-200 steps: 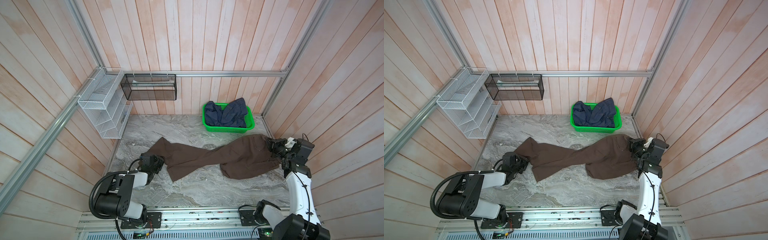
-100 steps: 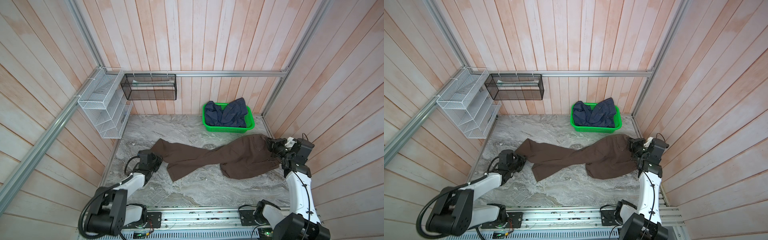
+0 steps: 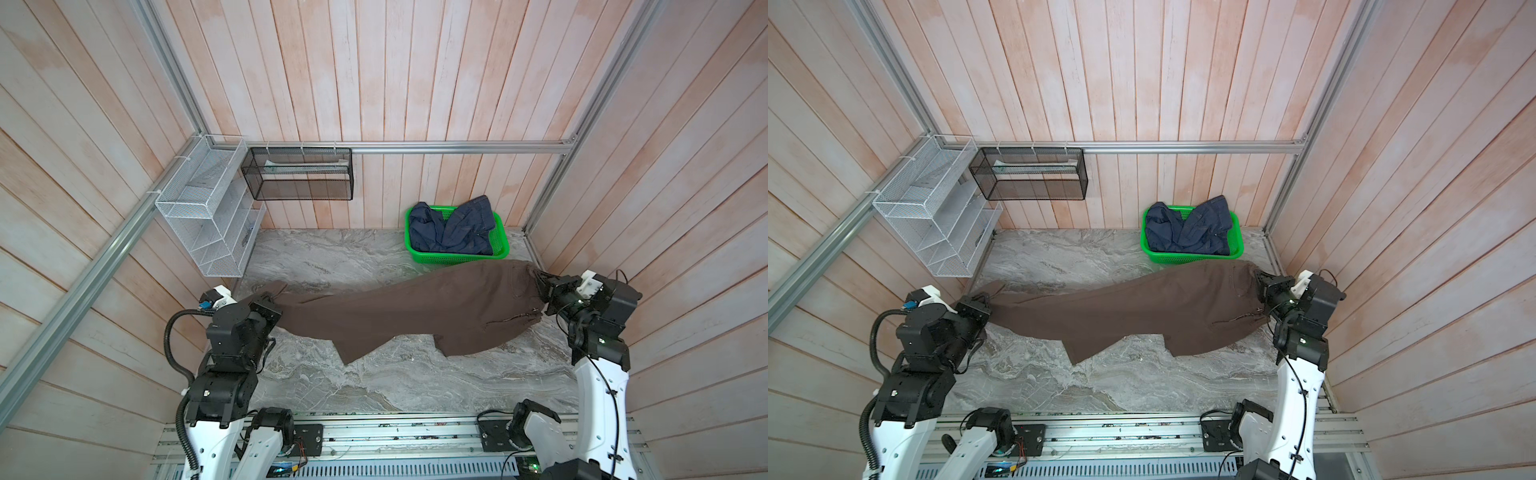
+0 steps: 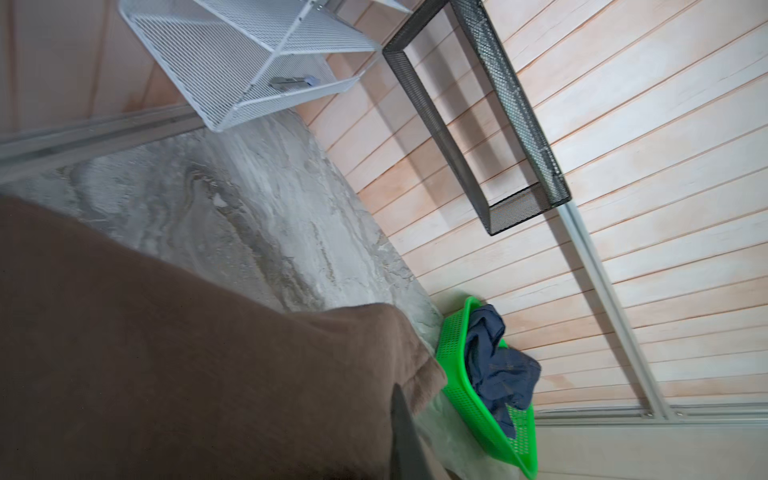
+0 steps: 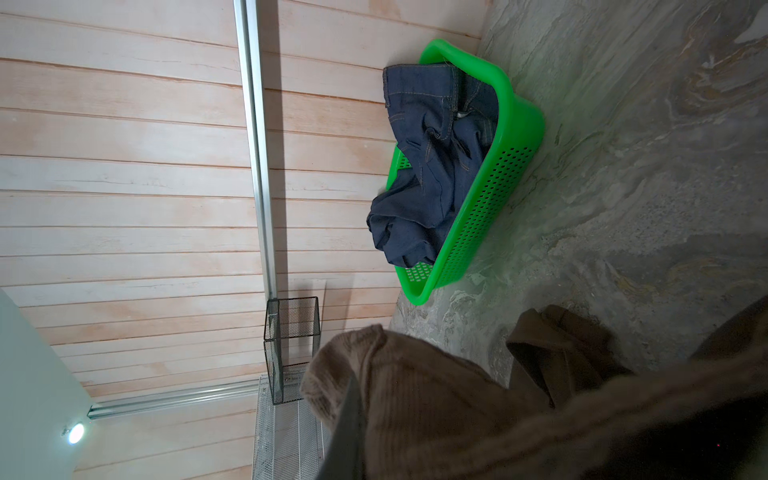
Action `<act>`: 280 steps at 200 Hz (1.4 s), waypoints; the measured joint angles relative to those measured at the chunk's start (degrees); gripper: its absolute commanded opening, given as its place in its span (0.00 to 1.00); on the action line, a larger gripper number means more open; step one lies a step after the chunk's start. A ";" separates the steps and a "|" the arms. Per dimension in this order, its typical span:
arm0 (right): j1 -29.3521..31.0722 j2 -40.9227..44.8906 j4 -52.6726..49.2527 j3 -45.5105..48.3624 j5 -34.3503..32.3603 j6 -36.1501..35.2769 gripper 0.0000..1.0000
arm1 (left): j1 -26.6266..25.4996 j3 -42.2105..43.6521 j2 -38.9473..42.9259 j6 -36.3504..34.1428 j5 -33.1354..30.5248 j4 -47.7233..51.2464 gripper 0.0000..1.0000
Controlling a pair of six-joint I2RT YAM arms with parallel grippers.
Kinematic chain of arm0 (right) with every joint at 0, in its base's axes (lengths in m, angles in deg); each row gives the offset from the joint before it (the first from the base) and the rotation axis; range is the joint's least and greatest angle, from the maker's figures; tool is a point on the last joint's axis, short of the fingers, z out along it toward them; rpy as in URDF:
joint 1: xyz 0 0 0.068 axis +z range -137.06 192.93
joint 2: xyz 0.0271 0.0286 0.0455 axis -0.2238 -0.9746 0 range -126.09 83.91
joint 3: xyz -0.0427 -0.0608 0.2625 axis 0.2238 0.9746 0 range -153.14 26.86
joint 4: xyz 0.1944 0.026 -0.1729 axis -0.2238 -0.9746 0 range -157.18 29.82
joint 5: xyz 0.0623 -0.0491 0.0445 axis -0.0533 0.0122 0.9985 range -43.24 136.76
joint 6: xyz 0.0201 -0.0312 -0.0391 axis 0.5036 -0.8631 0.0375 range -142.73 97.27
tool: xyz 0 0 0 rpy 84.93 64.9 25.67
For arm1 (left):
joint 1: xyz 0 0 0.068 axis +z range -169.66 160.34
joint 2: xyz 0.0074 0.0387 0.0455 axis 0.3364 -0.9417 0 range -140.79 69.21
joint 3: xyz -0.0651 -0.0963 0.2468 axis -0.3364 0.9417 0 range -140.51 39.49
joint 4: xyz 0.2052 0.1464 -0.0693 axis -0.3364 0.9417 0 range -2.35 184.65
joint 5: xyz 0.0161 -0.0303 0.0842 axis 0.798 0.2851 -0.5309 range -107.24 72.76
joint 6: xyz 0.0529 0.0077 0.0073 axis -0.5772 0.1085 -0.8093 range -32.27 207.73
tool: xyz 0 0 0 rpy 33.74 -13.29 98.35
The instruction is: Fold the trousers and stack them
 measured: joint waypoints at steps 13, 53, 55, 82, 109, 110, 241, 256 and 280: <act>0.00 0.24 -0.07 0.04 -0.39 0.15 0.00 | 0.00 -1.57 -1.11 -1.70 -0.98 2.34 0.00; -0.02 -3.87 2.08 3.41 -2.93 0.17 0.00 | 0.00 -1.18 -13.00 -5.35 1.84 -0.35 0.00; -0.02 -4.37 2.32 3.67 -3.02 0.13 0.00 | -0.02 -1.01 -13.84 -5.51 2.10 -0.76 0.00; -0.04 -10.73 5.18 6.01 -4.39 -0.22 0.00 | 0.00 0.26 -23.52 -6.80 5.25 -4.83 0.00; -0.04 -16.98 8.37 6.45 -5.57 -0.33 0.00 | 0.02 -0.66 -30.77 -8.31 7.13 -8.87 0.00; -0.04 -17.11 8.41 6.45 -5.64 -0.35 0.00 | 0.02 -0.72 -30.95 -8.33 7.17 -8.96 0.00; 2.25 -40.68 17.33 0.20 -11.50 -1.40 0.00 | 0.20 -19.19 -68.54 -14.12 13.29 -17.51 0.00; 2.34 -43.30 17.55 -1.07 -12.04 -1.64 0.00 | 0.24 -21.24 -71.10 -14.60 13.27 -17.29 0.00; 2.89 -47.82 17.42 -4.24 -12.70 -1.77 0.00 | 0.31 -26.38 -74.49 -15.37 13.49 -16.55 0.00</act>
